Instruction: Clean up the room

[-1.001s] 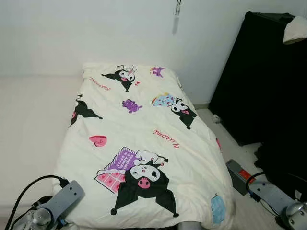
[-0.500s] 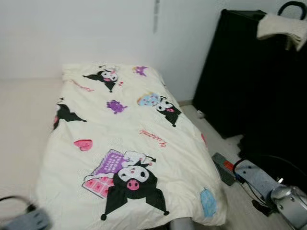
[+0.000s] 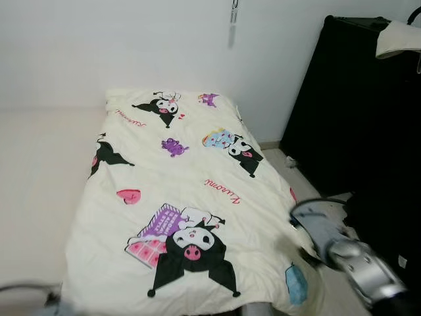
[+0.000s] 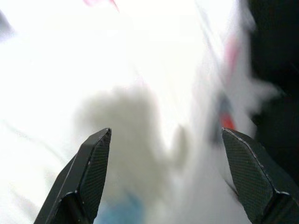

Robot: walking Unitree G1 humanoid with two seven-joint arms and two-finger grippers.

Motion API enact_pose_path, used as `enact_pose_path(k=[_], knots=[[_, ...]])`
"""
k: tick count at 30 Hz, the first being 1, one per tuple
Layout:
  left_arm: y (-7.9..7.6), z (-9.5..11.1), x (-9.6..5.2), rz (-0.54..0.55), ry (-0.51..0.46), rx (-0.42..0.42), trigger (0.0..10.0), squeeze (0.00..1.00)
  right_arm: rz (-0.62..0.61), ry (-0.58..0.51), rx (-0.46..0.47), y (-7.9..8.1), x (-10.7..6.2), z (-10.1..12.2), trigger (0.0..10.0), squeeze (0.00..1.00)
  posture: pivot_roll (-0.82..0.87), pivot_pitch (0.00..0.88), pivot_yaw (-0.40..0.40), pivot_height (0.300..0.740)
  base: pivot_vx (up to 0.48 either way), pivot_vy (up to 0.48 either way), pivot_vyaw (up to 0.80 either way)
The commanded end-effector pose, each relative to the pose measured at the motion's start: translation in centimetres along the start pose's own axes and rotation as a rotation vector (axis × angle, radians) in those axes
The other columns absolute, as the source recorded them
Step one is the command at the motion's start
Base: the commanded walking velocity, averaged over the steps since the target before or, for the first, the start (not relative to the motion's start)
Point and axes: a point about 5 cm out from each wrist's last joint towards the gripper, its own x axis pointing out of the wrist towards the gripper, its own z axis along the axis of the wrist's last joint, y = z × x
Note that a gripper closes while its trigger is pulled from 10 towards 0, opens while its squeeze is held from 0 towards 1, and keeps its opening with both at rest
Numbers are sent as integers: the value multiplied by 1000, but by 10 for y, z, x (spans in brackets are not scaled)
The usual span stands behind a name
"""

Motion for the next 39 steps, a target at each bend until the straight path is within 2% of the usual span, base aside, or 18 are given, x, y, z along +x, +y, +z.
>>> enact_pose_path(k=[1,2,4,5,7,11,13,16,17,18,21,24,28,31,32,34,37,39], knots=[[30,15,11,290,-191,-261,10000,0,10,-93,151,10,11,9,10000,0,-19,0,-64,546,0,0,0],[30,15,11,290,-191,-261,10000,0,10,-93,151,10,11,9,10000,0,-19,0,-64,546,0,0,0],[37,47,24,391,-488,-550,10000,0,93,-169,334,28,21,22,10000,0,-22,0,-69,551,0,0,0],[37,47,24,391,-488,-550,10000,0,93,-169,334,28,21,22,10000,0,-22,0,-69,551,0,0,0],[32,66,35,413,-619,-707,10000,0,132,-178,392,41,29,26,10000,0,-24,0,-71,561,0,0,0],[26,80,46,433,-641,-732,10000,0,131,-139,372,51,36,18,10000,0,-30,0,-68,571,0,0,0],[18,89,65,449,-599,-752,10000,0,107,-43,377,62,44,-9,10000,0,-20,0,-72,581,0,0,0],[16,90,70,455,-578,-756,10000,0,99,-11,375,66,45,-19,10000,0,-20,0,-72,586,0,0,0],[12,85,78,469,-516,-740,10000,0,98,31,363,73,45,-34,10000,0,-16,0,-69,591,0,0,0],[12,85,78,469,-516,-740,10000,0,98,31,363,73,45,-34,10000,0,-16,0,-69,591,0,0,0],[4,66,89,510,-378,-666,10000,0,83,102,358,80,42,-61,10000,0,-16,0,-65,606,0,0,0],[-3,47,93,527,-302,-638,10000,0,71,103,377,79,42,-65,10000,0,-17,0,-57,616,0,0,0],[-25,11,99,529,-187,-691,10000,0,55,83,403,75,43,-66,10000,0,-14,0,-56,636,0,0,0],[-31,3,100,528,-157,-709,10000,0,53,83,398,75,43,-66,10000,0,-12,0,-56,641,0,0,0],[-48,-14,104,511,-88,-743,10000,0,55,98,383,78,42,-71,10000,0,-12,0,-56,651,0,0,0],[-52,-18,105,507,-71,-750,10000,0,56,103,379,79,42,-72,10000,0,-12,0,-56,656,0,0,0],[-76,-34,109,468,2,-780,10000,0,63,142,367,86,39,-85,10000,0,-7,0,-59,671,0,0,0],[-80,-36,109,462,13,-785,10000,0,64,148,366,87,39,-87,10000,0,-7,0,-59,676,0,0,0]])
